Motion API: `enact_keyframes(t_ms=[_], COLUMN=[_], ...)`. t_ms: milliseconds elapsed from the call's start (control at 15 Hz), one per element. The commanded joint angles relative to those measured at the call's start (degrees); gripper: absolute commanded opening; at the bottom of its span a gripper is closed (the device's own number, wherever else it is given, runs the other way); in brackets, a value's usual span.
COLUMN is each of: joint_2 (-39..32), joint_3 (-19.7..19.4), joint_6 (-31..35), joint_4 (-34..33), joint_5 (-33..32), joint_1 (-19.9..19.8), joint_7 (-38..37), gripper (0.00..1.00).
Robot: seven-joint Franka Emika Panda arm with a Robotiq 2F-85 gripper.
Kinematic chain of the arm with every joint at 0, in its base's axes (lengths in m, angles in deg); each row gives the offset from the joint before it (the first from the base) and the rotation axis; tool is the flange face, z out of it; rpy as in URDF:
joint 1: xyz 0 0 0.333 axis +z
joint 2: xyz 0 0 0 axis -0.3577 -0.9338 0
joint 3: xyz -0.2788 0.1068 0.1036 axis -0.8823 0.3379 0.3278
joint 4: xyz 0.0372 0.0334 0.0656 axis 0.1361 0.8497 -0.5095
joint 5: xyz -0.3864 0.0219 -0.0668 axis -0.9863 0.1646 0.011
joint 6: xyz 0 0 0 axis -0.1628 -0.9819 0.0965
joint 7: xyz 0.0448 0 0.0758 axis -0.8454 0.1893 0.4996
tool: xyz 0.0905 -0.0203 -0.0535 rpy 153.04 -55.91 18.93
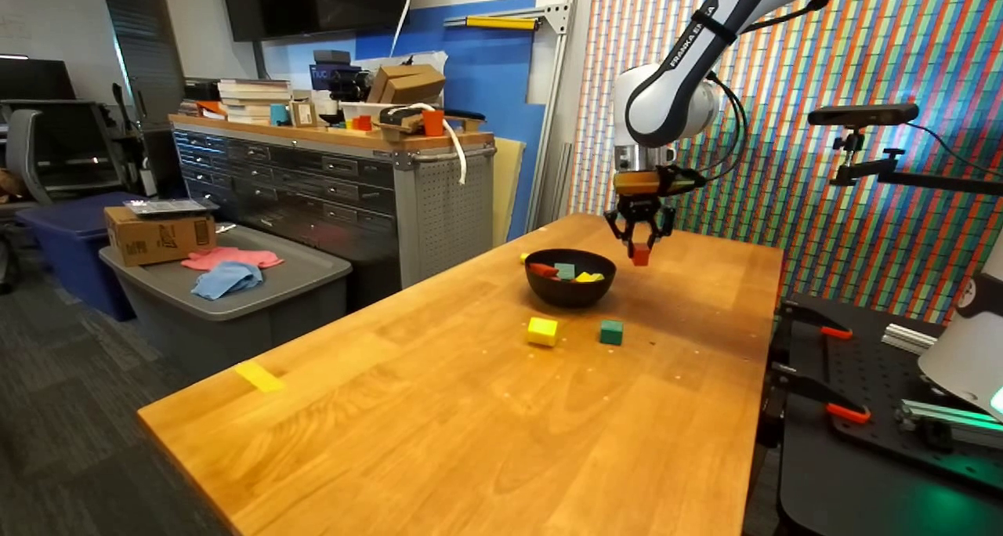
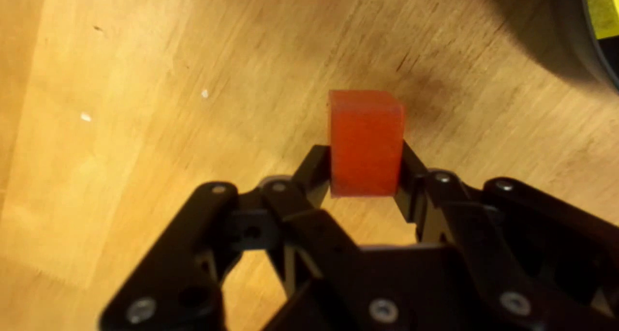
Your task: Take the blocks from the black bowl one at a time and place them on the table
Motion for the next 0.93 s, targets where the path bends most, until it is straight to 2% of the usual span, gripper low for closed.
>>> enact_keyframes(t_ms=[0, 200, 333, 400, 600, 867], joint_2=[-2.8, -2.2, 0.9, 2.6, 10.5, 20.9], joint_3=[0.7, 0.2, -0.4, -0.5, -1.0, 2.3], joint_6=[1.3, 2.9, 4.8, 6.1, 2.1, -1.4], joint_4=[-1.6, -0.6, 1.6, 2.8, 6.1, 9.7], joint_5=[3.1, 3.4, 0.5, -1.5, -8.7, -15.5], joint_1=[-0.7, -0.3, 0.8, 1.3, 3.7, 3.6], joint_7=[-0.6, 0.0, 1.5, 3.5, 5.5, 9.9], gripper=[0.61, 0.84, 0.97, 1.00, 1.00, 1.00])
